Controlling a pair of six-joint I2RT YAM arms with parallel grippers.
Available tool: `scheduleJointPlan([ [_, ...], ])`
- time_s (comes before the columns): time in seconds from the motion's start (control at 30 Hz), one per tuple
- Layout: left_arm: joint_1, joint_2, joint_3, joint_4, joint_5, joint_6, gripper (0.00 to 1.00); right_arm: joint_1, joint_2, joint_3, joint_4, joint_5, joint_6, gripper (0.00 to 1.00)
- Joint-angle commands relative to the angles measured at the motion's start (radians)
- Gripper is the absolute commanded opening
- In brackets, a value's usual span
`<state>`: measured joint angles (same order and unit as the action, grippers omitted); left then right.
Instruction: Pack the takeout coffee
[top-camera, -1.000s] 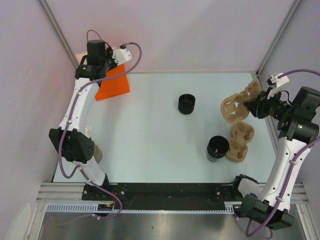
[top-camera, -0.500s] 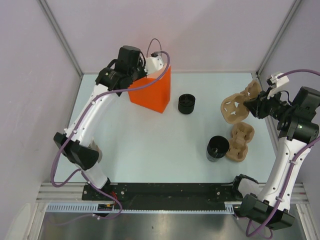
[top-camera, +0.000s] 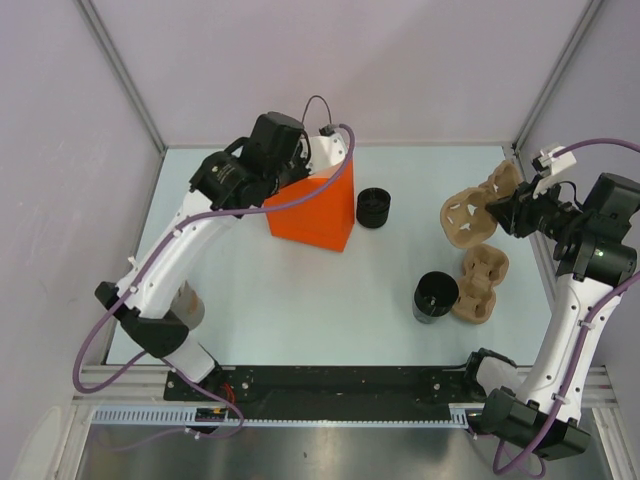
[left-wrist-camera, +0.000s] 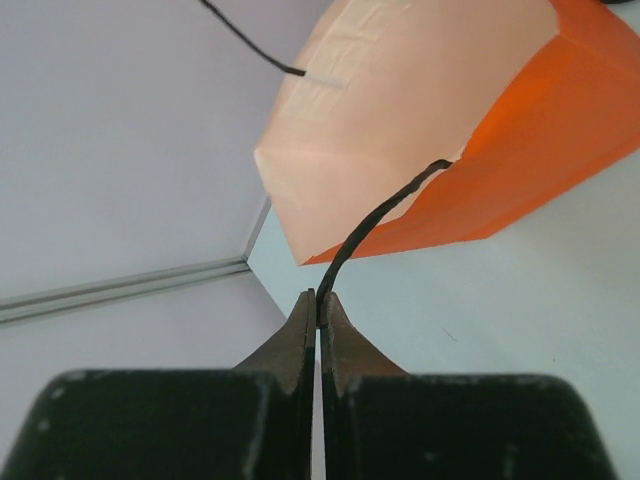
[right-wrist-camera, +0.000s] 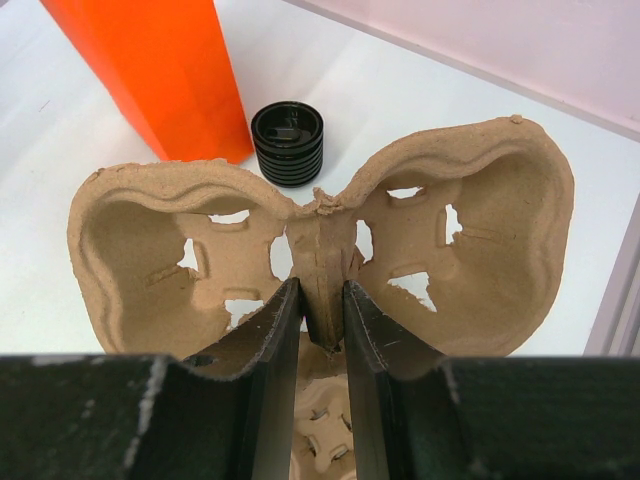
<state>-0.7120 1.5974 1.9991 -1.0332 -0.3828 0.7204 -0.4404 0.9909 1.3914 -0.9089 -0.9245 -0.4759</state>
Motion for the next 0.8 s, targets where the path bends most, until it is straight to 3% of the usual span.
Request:
scheduleJointPlan([
  [0.0,-0.047,-0.037,0.084,-0.036,-0.129,-0.084,0.00,0.009,-0.011,0.004,0.011,-0.005,-0.012,0.28],
  [0.2,-0.119,0.035,0.141,-0.165,-0.209,-0.182,0.00,0.009,-0.017,0.003,0.010,0.000,-0.012,0.28],
  [0.57,-0.216,-0.005,0.148,-0.332,0.011,-0.286,0.02,0.008,-0.021,0.003,0.004,-0.002,-0.023,0.28],
  [0.77,-0.234,-0.037,0.165,-0.357,0.016,-0.277,0.04,0.005,-0.021,0.004,0.002,-0.005,-0.024,0.29],
])
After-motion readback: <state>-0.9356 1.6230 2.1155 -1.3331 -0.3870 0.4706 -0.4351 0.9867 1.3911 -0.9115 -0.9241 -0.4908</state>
